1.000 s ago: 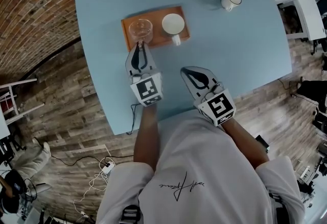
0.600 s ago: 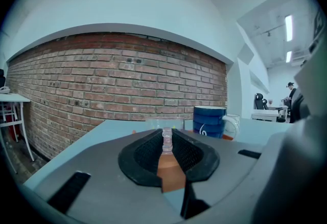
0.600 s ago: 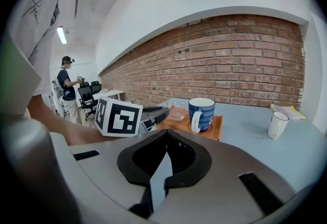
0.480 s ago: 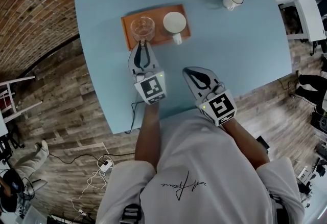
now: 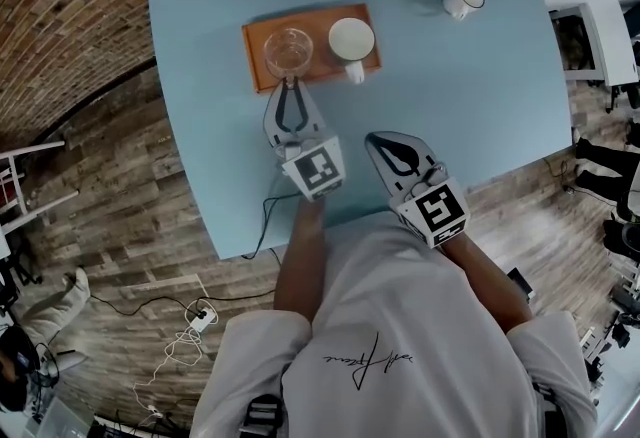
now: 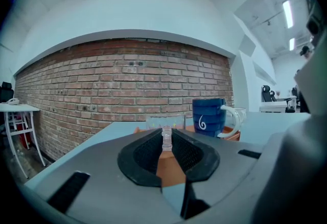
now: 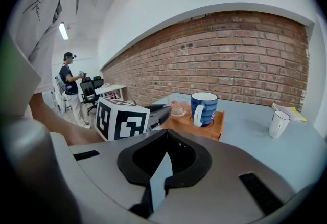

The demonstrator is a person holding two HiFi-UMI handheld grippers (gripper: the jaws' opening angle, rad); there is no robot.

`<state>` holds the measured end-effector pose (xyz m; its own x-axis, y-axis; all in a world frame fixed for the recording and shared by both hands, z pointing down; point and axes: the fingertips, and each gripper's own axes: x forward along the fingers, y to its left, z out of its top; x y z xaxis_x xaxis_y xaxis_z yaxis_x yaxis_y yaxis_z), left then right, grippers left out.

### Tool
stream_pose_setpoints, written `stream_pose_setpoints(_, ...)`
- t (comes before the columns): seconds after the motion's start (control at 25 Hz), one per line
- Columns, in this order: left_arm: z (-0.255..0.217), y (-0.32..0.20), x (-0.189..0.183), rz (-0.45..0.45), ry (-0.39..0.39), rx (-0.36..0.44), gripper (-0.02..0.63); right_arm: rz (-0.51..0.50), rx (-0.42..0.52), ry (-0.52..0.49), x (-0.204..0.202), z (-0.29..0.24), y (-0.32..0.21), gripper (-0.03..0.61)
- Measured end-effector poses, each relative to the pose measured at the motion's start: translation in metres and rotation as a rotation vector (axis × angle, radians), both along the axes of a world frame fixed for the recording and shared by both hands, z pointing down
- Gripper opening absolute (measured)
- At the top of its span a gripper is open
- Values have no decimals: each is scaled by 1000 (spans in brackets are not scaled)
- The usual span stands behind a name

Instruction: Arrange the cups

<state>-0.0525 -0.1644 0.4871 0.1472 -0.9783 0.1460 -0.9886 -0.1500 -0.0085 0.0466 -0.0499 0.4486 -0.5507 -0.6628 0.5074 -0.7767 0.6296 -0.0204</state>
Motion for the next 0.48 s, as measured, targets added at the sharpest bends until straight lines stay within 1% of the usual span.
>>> stream_pose_setpoints(0.2,7,1,0,-22,6,-13,54,-19,-7,12,-3,2,0,21)
stream_pose_setpoints(0.48,17,2,4,-20,15,-35,54,-35,-3,6,-11,3,-3,21)
